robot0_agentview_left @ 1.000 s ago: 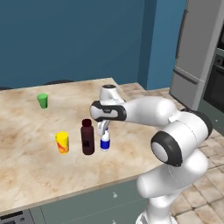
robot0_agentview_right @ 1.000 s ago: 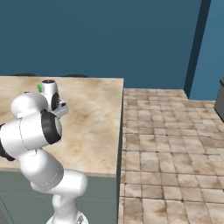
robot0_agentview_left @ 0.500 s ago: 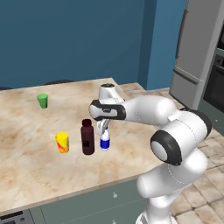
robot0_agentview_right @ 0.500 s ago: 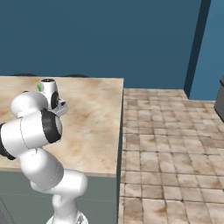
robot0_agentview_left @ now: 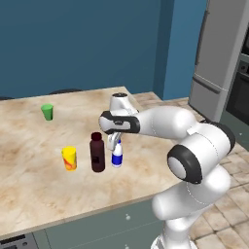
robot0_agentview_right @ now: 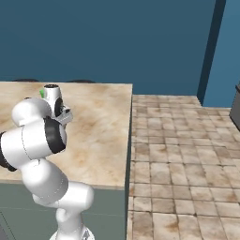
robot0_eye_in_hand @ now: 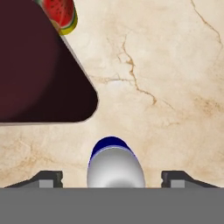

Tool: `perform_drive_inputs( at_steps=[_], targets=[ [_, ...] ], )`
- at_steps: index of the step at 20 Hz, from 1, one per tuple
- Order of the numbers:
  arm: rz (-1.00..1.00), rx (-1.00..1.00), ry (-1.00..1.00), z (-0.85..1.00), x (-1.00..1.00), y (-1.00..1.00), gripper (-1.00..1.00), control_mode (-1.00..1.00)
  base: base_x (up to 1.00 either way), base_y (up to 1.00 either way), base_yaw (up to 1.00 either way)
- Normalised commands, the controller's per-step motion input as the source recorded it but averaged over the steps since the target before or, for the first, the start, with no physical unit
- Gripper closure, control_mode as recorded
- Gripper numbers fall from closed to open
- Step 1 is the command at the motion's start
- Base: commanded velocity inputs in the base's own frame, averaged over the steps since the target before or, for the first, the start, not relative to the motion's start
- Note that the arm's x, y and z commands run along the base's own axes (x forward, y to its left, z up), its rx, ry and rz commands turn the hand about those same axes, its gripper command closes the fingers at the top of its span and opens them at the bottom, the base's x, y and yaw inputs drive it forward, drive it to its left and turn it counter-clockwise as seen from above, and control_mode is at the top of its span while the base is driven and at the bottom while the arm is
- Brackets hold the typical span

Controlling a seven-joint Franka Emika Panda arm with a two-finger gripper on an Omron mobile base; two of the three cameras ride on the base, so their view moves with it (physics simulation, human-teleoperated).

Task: Place the drinks on the dining counter in a tight cluster.

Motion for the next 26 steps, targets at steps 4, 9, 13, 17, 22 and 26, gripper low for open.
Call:
perform_drive_inputs(
  at_steps=[4, 9, 13, 17, 22, 26],
  targets=[
    [0.00, 0.00, 0.00, 0.00, 0.00, 0.00, -1.00, -1.00, 0.00, 0.00, 0.00],
    [0.00, 0.00, 0.00, 0.09, 0.00, 0.00, -1.00, -1.00, 0.00, 0.00, 0.00],
    [0.00, 0.03, -0.04, 0.44, 0.00, -0.04, -1.00, -1.00, 0.00, 0.00, 0.00],
    [0.00, 0.06, -0.05, 0.51, -0.09, -0.13, -1.00, -1.00, 0.00, 0.00, 0.00],
    [-0.04, 0.10, -0.04, 0.38, -0.38, -0.39, -1.00, -1.00, 0.00, 0.00, 0.00],
    [-0.14, 0.11, -0.02, 0.27, -0.30, -0.67, -1.00, -1.00, 0.00, 0.00, 0.00]
  ],
)
